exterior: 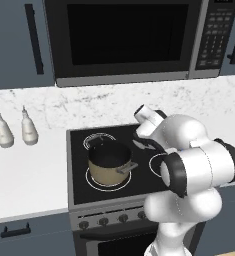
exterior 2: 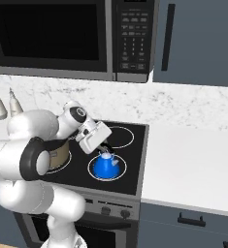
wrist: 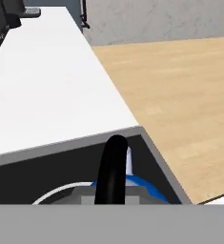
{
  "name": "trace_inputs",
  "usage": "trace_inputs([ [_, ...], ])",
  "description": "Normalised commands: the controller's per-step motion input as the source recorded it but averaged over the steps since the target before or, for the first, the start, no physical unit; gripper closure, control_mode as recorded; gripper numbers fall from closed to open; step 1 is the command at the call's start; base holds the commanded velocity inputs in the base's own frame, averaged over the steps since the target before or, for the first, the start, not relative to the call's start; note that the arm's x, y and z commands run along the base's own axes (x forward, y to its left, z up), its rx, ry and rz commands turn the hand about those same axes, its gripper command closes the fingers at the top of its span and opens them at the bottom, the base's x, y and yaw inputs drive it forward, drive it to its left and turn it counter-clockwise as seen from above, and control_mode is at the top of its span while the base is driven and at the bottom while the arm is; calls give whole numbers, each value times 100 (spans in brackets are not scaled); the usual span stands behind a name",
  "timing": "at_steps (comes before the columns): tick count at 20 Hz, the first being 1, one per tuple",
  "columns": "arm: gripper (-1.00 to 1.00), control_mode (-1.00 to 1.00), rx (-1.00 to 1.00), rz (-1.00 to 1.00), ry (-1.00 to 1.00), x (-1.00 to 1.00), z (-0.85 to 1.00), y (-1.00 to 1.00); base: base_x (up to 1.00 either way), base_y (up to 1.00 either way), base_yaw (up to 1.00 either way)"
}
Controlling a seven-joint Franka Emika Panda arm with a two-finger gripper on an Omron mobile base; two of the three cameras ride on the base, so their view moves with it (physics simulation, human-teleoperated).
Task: Pick the kettle from the counter and place it on a stove burner. Then turn the burner on.
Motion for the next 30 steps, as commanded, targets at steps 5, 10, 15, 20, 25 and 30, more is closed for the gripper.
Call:
trace_inputs([
  [5, 100, -100, 1, -3, -25, 3, 10, -2, 0, 0, 0],
  [10, 100, -100, 0, 0, -19, 12, -4, 0, 0, 0, 0],
  [15, 100, -100, 0, 0, -6, 5, -23, 0, 0, 0, 0],
  [20, 100, -100, -1, 0, -3, 6, -31, 2, 0, 0, 0],
  [25, 100, -100, -1, 0, -5, 22, -16, 1, 0, 0, 0],
  [30, 100, -100, 0, 0, 0, 32, 0, 0, 0, 0, 0],
])
